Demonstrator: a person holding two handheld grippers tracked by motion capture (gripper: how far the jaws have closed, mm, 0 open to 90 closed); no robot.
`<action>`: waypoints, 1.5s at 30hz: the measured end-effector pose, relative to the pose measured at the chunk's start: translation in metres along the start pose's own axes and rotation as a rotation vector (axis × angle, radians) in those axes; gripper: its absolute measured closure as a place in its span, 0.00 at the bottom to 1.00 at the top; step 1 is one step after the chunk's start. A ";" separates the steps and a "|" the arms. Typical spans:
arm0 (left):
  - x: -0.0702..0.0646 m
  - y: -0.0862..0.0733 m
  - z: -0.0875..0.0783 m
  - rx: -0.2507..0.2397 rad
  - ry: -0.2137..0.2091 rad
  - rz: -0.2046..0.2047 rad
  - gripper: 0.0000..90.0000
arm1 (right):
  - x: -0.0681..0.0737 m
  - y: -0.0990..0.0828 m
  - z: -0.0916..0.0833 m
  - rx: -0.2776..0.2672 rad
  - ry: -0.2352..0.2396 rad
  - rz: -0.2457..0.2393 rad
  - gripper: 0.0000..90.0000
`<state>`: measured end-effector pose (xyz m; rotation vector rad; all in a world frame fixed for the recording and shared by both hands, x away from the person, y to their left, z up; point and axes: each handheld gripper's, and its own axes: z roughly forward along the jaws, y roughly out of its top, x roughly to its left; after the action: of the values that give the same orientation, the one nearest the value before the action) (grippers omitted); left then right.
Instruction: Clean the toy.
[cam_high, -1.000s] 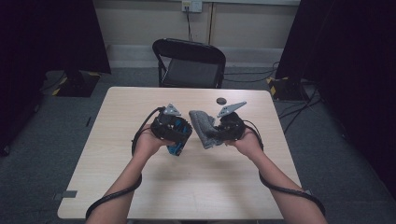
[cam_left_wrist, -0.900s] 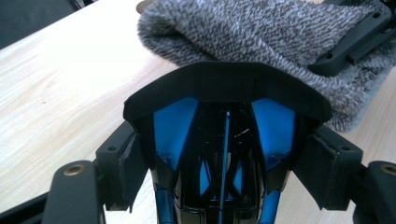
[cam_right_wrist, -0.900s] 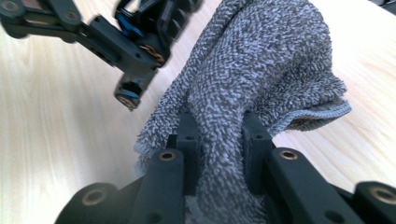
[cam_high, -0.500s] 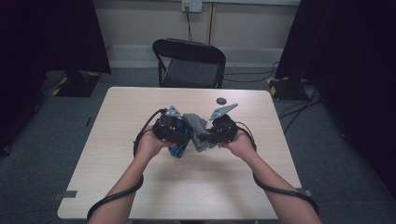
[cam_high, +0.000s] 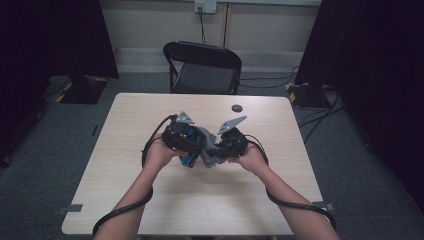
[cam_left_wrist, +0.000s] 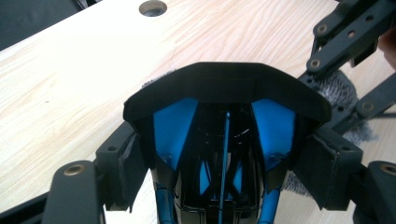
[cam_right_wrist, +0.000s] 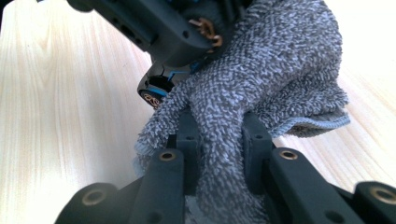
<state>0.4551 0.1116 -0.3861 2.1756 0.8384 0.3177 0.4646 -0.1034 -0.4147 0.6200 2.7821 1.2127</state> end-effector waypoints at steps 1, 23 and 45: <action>0.000 0.000 0.000 -0.003 0.001 -0.003 0.28 | 0.000 -0.001 0.002 0.000 0.000 -0.003 0.82; -0.003 0.015 -0.004 -0.038 0.005 0.004 0.28 | 0.015 -0.020 0.037 0.040 0.063 0.008 0.82; 0.015 -0.012 -0.025 -0.002 0.050 -0.025 0.28 | -0.004 -0.051 0.004 0.076 -0.023 0.045 0.82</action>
<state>0.4492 0.1420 -0.3788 2.1613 0.8926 0.3616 0.4513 -0.1331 -0.4545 0.7010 2.8215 1.1047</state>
